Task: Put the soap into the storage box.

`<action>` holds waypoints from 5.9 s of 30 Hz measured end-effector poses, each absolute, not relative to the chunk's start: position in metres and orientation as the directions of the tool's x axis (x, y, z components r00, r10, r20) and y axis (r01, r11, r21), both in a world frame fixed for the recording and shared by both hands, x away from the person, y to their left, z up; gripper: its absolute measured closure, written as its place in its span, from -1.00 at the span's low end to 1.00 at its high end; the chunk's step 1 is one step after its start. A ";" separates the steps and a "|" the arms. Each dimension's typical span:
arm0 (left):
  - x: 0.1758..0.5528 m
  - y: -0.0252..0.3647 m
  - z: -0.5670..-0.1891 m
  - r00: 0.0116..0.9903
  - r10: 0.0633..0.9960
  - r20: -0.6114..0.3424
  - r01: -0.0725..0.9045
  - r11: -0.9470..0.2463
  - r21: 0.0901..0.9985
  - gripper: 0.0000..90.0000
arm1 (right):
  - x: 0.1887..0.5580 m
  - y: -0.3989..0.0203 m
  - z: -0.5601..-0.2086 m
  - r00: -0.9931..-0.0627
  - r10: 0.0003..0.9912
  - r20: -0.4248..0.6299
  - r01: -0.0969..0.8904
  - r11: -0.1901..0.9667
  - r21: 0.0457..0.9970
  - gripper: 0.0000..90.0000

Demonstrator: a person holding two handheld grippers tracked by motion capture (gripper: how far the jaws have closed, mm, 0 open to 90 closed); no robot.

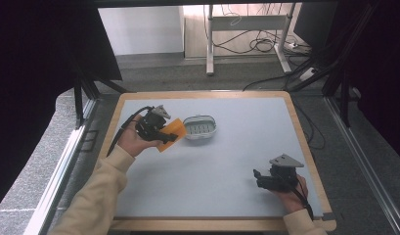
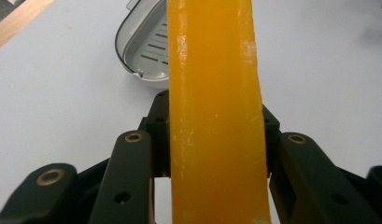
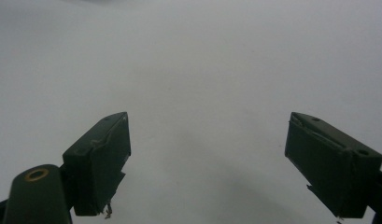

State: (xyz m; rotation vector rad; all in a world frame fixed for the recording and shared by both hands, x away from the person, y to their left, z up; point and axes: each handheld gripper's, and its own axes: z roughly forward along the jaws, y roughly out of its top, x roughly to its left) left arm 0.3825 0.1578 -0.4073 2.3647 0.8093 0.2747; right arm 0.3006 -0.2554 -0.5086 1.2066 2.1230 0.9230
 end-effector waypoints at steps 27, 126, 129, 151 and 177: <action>0.402 0.147 -0.400 0.817 0.577 0.025 0.446 -0.658 0.607 0.37 | 0.300 -0.256 -0.508 -0.458 0.882 -0.109 0.515 0.363 0.776 -0.67; 0.502 0.069 -0.432 0.943 0.328 0.050 0.262 -0.828 0.496 0.37 | 0.299 -0.258 -0.506 -0.453 0.884 -0.114 0.508 0.361 0.782 -0.67; 0.504 0.069 -0.435 0.945 0.324 0.044 0.261 -0.829 0.495 0.37 | 0.299 -0.258 -0.507 -0.453 0.884 -0.115 0.509 0.362 0.781 -0.67; 0.511 0.066 -0.454 0.954 0.299 0.029 0.247 -0.835 0.492 0.30 | 0.299 -0.257 -0.507 -0.454 0.882 -0.127 0.502 0.370 0.782 -0.67; 0.469 0.091 -0.413 0.898 0.436 0.057 0.294 -0.691 0.660 -0.31 | 0.297 -0.256 -0.506 -0.454 0.882 -0.130 0.495 0.370 0.786 -0.66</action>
